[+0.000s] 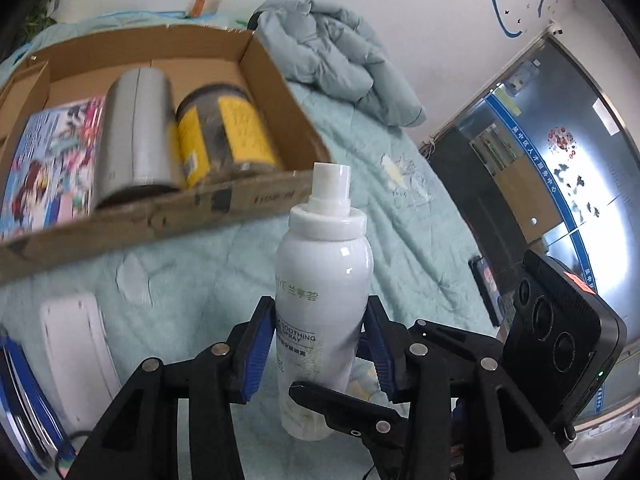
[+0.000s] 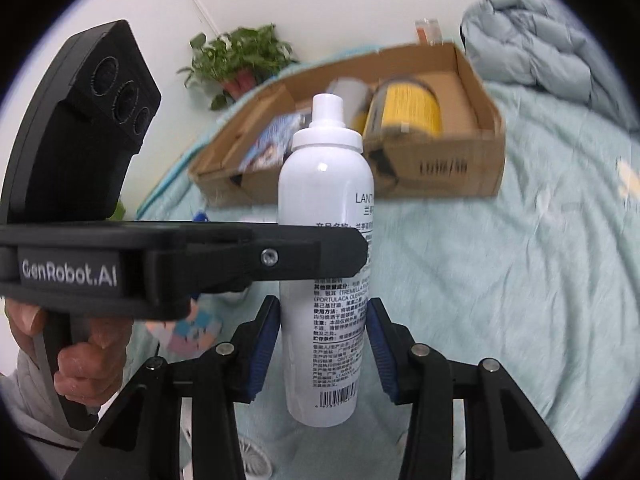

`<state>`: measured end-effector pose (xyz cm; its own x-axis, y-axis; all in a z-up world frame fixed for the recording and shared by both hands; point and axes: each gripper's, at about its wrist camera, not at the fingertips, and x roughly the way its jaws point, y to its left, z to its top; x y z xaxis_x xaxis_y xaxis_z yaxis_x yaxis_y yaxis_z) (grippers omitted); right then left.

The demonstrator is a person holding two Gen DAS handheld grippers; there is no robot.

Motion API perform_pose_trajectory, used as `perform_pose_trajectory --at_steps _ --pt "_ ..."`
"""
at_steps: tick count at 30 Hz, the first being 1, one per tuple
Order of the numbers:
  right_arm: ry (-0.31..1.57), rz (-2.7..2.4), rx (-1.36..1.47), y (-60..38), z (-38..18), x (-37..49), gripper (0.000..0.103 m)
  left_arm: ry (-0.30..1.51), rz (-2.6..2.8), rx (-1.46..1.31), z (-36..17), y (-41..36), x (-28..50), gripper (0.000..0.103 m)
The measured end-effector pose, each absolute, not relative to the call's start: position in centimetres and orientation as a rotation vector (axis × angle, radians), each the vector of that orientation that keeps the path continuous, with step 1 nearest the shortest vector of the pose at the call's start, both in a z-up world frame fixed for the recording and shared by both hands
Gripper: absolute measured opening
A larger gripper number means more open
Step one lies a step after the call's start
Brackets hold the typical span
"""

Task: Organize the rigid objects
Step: 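Carry the spray bottle with the right gripper and set it upright beside the jar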

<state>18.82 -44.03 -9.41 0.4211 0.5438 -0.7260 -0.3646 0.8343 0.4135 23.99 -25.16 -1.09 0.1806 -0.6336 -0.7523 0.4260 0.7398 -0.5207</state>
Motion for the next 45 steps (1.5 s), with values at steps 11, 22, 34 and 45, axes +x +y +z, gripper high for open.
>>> perform_pose_trajectory --at_steps 11,22,34,45 --pt "0.827 0.564 0.131 -44.9 -4.3 26.7 0.043 0.965 -0.787 -0.146 6.9 -28.6 31.6 0.042" --pt "0.862 0.565 0.089 -46.6 -3.3 34.5 0.043 0.982 -0.802 -0.177 7.4 -31.7 41.0 0.042" --pt "1.007 0.549 0.099 -47.7 -8.2 38.3 0.043 1.132 -0.778 -0.248 -0.6 -34.5 46.0 0.042" --pt "1.11 0.447 0.037 -46.6 -11.3 39.9 0.043 1.252 -0.746 -0.151 -4.6 -37.1 48.1 0.042"
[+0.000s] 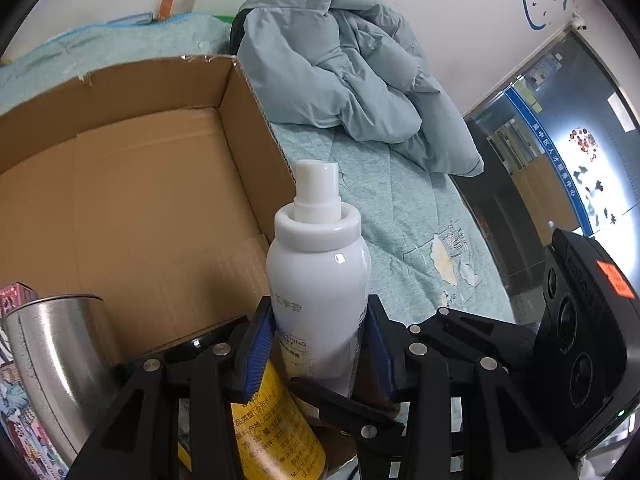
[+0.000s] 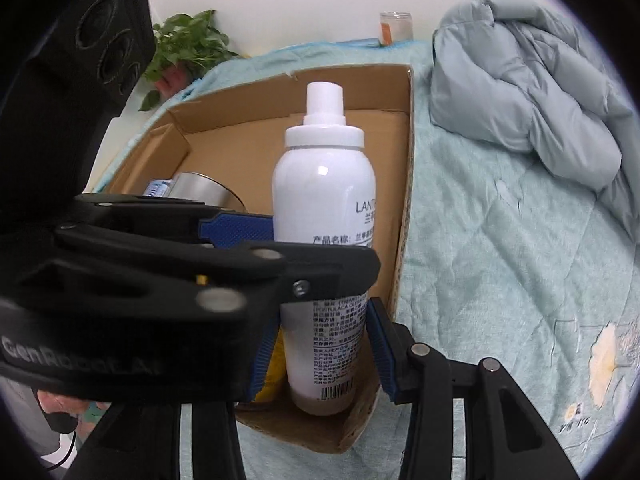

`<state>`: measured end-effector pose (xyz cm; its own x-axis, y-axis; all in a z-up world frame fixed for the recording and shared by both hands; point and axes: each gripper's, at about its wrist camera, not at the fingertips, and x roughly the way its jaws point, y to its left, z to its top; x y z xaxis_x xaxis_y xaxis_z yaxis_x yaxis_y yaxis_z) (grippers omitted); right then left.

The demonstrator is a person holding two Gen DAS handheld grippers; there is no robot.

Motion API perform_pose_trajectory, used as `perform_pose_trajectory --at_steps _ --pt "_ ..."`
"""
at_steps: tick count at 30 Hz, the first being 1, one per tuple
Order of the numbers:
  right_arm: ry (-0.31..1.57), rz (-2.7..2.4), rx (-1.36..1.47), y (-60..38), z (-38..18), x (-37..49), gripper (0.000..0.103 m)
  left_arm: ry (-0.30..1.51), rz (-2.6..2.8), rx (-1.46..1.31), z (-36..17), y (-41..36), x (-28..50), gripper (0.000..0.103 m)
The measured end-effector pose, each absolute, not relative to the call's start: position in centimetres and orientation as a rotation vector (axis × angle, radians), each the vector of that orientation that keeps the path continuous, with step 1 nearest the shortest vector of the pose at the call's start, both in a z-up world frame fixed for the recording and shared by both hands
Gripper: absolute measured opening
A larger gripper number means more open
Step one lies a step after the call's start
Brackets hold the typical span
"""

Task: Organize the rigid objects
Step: 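Carry the spray bottle with the right gripper and set it upright beside the jar, then open the right gripper to release the spray bottle and withdraw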

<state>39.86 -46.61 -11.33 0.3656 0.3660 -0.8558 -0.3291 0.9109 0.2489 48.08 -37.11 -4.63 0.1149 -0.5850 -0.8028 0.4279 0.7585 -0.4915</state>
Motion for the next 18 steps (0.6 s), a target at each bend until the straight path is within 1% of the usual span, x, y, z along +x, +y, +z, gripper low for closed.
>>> perform_pose_trajectory --at_steps 8,10,14,18 --pt "1.146 0.414 0.029 -46.2 -11.4 39.9 0.043 1.268 -0.756 -0.143 -4.7 -37.1 48.6 0.043" --pt "1.159 0.4 0.036 -46.2 -11.6 40.3 0.043 1.257 -0.749 -0.144 -4.4 -37.0 48.7 0.045" --pt "1.168 0.365 0.037 -45.9 -11.6 40.3 0.043 1.2 -0.73 -0.108 -2.8 -35.8 47.5 0.045" --pt "1.169 0.321 0.079 -46.3 -11.3 39.9 0.043 1.094 -0.677 -0.069 -0.6 -33.6 45.2 0.045"
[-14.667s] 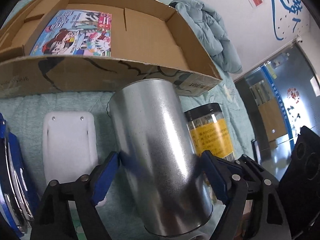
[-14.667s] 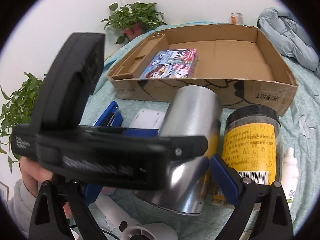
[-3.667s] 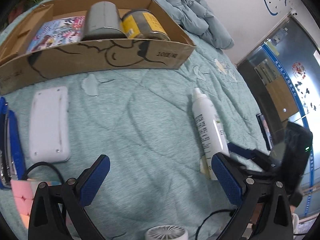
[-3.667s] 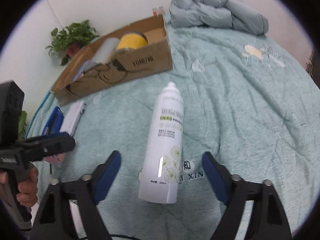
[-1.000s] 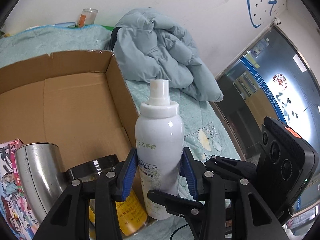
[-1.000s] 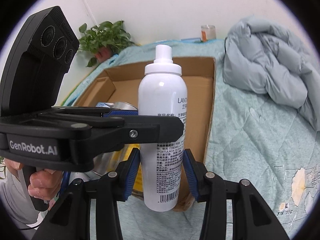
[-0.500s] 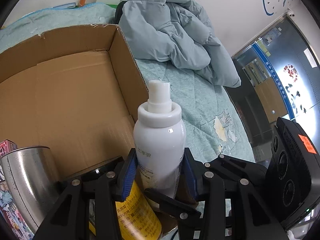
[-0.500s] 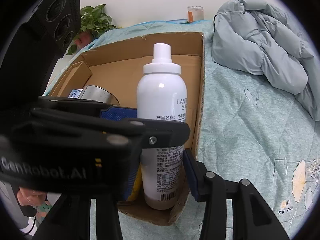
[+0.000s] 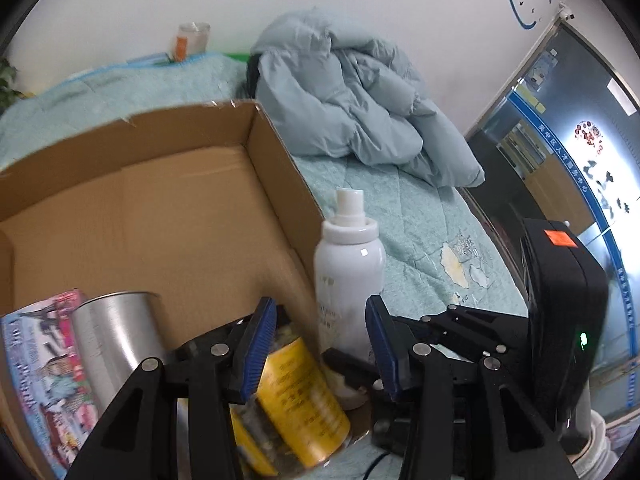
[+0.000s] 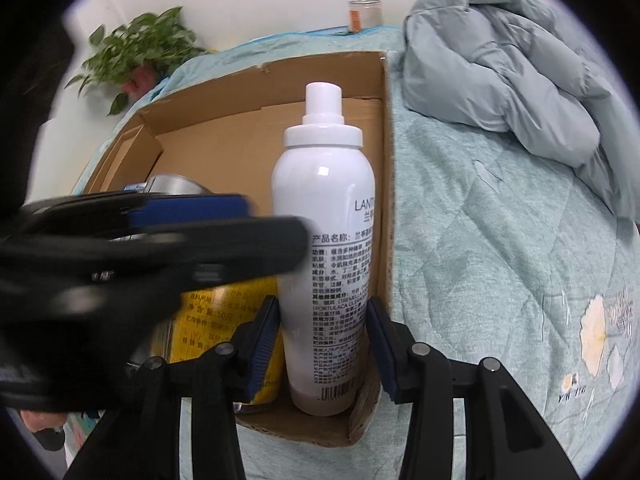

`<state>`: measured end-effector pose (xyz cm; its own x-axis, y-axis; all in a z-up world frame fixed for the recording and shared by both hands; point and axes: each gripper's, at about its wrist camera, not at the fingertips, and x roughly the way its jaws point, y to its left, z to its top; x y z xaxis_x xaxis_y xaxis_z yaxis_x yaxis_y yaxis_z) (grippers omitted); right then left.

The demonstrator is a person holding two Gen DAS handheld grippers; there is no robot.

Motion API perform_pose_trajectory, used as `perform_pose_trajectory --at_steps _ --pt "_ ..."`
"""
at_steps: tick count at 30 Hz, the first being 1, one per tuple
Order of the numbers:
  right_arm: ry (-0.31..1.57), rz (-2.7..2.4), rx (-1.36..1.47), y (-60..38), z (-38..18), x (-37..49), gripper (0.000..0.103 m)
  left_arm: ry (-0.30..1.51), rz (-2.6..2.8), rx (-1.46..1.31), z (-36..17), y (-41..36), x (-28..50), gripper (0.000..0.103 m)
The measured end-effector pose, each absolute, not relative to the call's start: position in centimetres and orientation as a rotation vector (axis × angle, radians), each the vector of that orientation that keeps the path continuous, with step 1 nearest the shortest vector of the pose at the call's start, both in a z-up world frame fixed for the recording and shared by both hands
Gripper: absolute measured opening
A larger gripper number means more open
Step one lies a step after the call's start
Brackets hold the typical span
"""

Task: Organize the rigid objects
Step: 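Open the right gripper to release the spray bottle and withdraw, then grasp the white handheld fan by its head with the right gripper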

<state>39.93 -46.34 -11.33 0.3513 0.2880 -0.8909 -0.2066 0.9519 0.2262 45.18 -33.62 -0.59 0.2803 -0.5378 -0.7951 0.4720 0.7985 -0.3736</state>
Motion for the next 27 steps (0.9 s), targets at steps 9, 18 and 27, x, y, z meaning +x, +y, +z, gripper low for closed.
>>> perform_pose_trajectory --at_steps 9,18,27 --pt "0.955 0.293 0.038 -46.7 -7.3 33.2 0.076 0.796 -0.514 -0.022 3.5 -25.8 35.2 0.076" --pt "0.858 0.282 0.012 -45.3 -5.4 26.6 0.081 0.619 -0.35 -0.007 6.6 -19.0 24.7 0.102" --pt "0.763 0.451 -0.05 -43.4 -3.3 18.5 0.078 0.779 -0.278 0.023 6.7 -10.8 15.7 0.035"
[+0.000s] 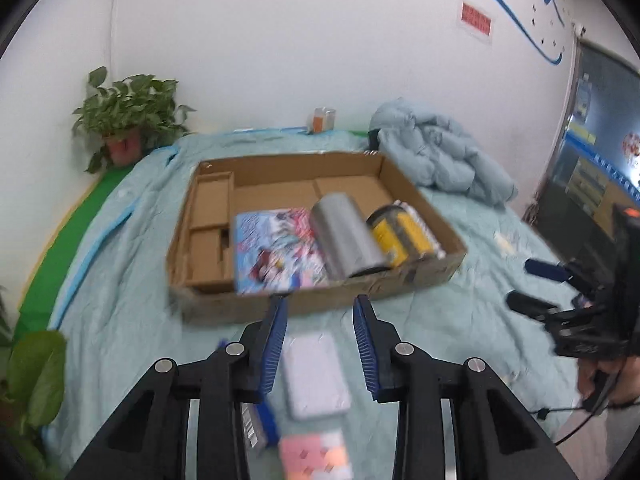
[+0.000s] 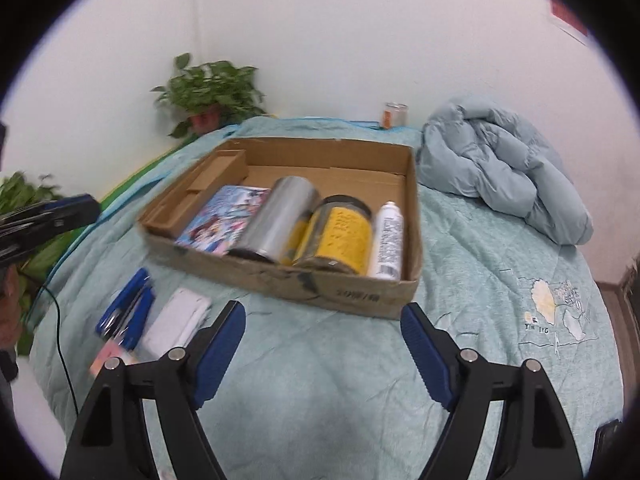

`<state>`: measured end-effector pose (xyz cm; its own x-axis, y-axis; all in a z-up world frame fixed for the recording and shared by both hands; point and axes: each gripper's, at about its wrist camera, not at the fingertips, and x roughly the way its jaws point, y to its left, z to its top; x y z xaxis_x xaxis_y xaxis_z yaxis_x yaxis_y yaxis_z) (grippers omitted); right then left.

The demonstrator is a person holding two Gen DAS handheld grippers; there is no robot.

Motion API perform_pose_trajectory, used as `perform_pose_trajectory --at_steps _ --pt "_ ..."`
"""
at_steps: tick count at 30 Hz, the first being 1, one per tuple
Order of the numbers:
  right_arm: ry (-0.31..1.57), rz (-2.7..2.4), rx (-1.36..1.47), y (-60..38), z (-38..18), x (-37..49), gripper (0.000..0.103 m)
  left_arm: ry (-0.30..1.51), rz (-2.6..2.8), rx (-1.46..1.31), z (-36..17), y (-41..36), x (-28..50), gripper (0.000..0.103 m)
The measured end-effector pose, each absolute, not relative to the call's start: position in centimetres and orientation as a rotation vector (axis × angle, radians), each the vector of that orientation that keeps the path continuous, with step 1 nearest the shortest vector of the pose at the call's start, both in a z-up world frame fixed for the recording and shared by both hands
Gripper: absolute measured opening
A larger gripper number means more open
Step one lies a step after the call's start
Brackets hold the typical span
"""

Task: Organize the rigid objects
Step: 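Grasp the white handheld fan by its head with the right gripper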

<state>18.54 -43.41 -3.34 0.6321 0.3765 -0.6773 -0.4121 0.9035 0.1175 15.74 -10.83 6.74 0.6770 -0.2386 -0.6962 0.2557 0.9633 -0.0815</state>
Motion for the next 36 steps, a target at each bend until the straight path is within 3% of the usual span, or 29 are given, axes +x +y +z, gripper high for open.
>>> perform_pose_trajectory --at_steps 2,3,4,10,16,19,21,36 --pt "0.738 0.6 -0.036 -42.9 -3.0 16.0 0.078 0.777 -0.271 0.004 6.2 -9.4 12.9 0.065" --pt "0.734 0.656 -0.043 -42.5 -3.0 14.9 0.079 0.79 -0.274 -0.025 5.6 -8.8 11.6 0.103" --pt "0.738 0.715 -0.061 -41.9 -3.3 13.7 0.083 0.801 -0.278 -0.064 4.8 -8.4 10.3 0.103" --pt "0.912 0.977 -0.16 -37.6 -8.6 9.1 0.084 1.021 -0.307 -0.135 -2.2 -9.1 7.2 0.102" --pt "1.096 1.077 -0.134 -35.9 -13.8 8.9 0.084 1.041 -0.343 -0.108 -4.7 -11.8 5.6 0.102" --pt "1.109 1.06 -0.166 -35.7 -15.0 8.9 0.081 1.05 -0.366 -0.127 -5.3 -12.9 5.8 0.102" --pt "1.093 1.051 -0.199 -35.6 -15.1 8.6 0.069 1.06 -0.373 -0.144 -5.4 -13.3 6.2 0.102" --pt "1.056 0.569 0.002 -45.7 -15.1 12.6 0.068 1.12 -0.505 -0.243 -5.5 -16.3 9.8 0.102"
